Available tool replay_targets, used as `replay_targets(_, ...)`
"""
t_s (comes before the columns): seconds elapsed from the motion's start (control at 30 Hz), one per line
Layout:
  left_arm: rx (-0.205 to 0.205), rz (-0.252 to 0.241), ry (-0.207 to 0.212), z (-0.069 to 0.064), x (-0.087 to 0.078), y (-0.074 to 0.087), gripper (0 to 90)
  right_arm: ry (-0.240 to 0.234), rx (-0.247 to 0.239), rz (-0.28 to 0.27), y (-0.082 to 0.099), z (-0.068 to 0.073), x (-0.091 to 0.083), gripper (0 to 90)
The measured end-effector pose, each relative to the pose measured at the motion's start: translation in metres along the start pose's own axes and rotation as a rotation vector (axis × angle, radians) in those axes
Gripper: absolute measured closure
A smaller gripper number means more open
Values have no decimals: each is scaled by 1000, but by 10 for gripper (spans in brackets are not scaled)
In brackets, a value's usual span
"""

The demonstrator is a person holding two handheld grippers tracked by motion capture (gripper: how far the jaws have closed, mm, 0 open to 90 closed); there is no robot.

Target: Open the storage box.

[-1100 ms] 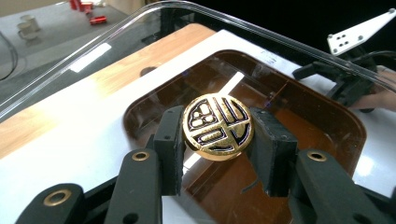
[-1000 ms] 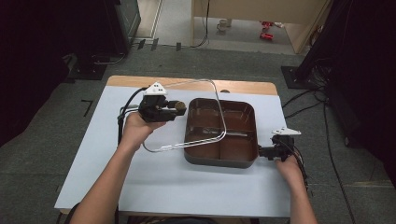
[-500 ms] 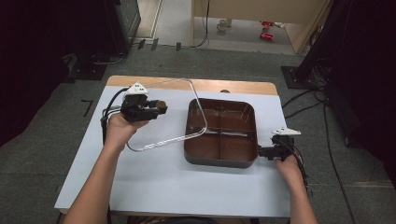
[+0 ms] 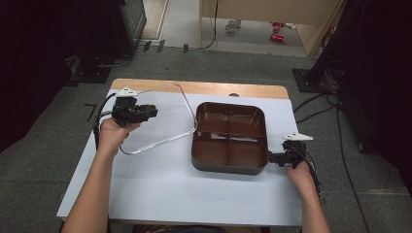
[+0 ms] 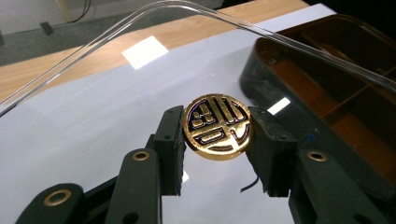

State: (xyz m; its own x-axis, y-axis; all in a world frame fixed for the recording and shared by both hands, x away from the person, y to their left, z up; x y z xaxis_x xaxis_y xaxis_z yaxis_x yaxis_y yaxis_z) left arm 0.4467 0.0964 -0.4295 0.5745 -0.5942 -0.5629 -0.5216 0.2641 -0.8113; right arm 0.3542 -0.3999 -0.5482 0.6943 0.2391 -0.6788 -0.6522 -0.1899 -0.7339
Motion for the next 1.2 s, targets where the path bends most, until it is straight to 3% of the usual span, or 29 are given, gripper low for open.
replay_targets(0.53,-105,62,-151,57,21,40,589,0,0,0,0,0,0,0)
replay_targets(0.97,-74,145,-181,66,43,58,588,0,-1,0,0,0,0,0)
replay_targets(1.2,-65,150,-187,66,48,60,588,0,0,0,0,0,0,0)
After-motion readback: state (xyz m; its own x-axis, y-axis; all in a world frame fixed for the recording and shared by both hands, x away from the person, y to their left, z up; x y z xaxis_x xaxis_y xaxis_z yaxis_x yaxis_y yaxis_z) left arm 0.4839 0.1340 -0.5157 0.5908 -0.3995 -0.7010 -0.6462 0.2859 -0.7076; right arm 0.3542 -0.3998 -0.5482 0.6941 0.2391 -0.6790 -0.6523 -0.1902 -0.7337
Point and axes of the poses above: each handheld gripper's, and its own axes: x roughly forward along the jaws, y roughly out of its underside, z roughly to its left, the point moved 6 cm from there along x, roughly forward along the jaws, and after that the axes turned 3 degrees about -z, right-handed, at the moved point
